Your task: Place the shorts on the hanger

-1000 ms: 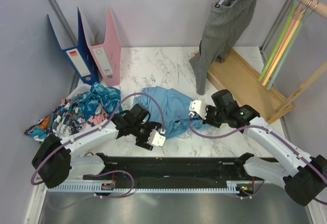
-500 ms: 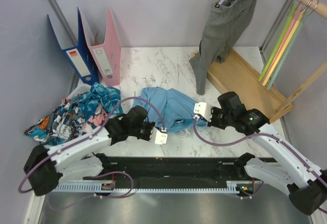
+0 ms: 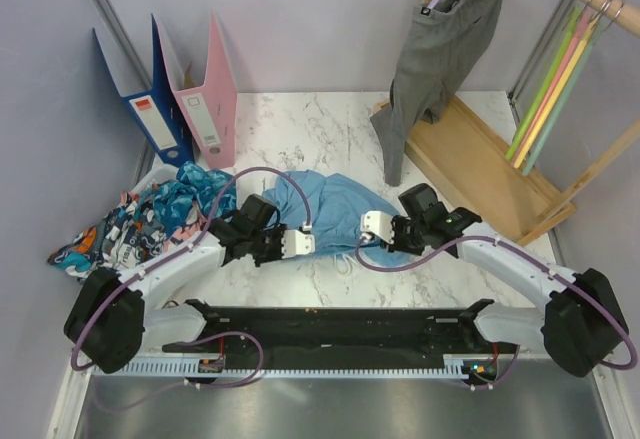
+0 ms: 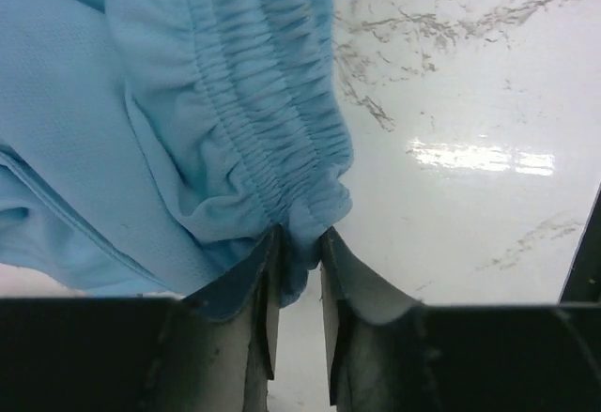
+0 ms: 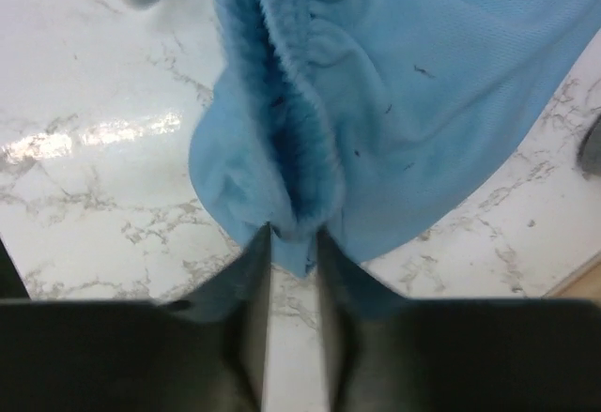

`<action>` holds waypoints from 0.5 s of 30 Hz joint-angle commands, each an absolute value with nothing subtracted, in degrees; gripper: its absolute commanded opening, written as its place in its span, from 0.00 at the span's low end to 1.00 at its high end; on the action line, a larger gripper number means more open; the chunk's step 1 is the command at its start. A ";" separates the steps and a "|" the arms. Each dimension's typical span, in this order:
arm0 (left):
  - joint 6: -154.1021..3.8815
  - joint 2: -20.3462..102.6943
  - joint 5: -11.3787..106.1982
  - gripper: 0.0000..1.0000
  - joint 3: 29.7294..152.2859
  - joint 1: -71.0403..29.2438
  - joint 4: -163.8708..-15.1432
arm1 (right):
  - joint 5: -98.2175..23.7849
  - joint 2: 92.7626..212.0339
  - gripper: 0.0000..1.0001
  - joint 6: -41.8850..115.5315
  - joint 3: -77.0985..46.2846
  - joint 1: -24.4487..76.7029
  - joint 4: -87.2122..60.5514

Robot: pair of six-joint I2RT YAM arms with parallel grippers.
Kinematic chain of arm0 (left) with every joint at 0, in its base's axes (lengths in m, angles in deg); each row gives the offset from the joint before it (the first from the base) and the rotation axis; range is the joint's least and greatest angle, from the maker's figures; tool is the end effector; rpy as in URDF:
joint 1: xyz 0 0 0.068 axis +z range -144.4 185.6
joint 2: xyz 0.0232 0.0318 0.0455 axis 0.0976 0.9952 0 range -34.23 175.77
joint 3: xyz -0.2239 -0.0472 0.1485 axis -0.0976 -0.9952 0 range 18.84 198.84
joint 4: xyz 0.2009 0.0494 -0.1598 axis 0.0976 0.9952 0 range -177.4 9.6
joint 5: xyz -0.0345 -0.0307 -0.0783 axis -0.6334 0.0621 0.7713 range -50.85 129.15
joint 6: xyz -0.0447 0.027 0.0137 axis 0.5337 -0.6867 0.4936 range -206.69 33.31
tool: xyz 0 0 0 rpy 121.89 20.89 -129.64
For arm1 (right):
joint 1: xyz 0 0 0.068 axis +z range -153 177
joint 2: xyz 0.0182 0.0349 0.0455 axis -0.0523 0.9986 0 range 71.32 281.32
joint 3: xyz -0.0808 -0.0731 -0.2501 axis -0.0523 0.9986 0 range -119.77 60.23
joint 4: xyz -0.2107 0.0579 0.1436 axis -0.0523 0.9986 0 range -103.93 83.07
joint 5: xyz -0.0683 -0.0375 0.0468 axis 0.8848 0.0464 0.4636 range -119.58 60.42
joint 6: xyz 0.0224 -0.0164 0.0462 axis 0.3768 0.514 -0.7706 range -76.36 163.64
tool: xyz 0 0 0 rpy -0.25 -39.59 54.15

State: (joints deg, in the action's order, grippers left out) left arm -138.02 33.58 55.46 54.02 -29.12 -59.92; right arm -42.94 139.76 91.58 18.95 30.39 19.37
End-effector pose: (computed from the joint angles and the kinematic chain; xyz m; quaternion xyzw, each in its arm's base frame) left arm 0.1692 -0.1295 0.1824 0.6793 0.6742 -0.0988 0.2724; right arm 0.1807 0.1291 0.2060 -0.6483 0.7091 0.0795 0.2654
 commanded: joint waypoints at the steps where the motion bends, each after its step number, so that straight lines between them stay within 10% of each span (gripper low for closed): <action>1: -137.40 28.46 63.54 0.46 58.03 -28.24 -53.57 | -46.44 134.87 0.63 95.67 14.89 30.05 26.29; 5: -134.60 23.18 69.11 0.68 60.93 -28.68 -50.15 | -48.91 128.11 0.97 91.72 7.78 31.19 32.47; 15: -112.99 25.42 76.14 0.77 88.15 -28.76 -48.11 | -59.71 123.17 0.98 79.60 -19.20 31.28 44.35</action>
State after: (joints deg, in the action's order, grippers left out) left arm -124.25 22.87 69.65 78.21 -28.64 -47.66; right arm -51.44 124.22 85.66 -8.68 31.02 39.74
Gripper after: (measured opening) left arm 0.755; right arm 0.982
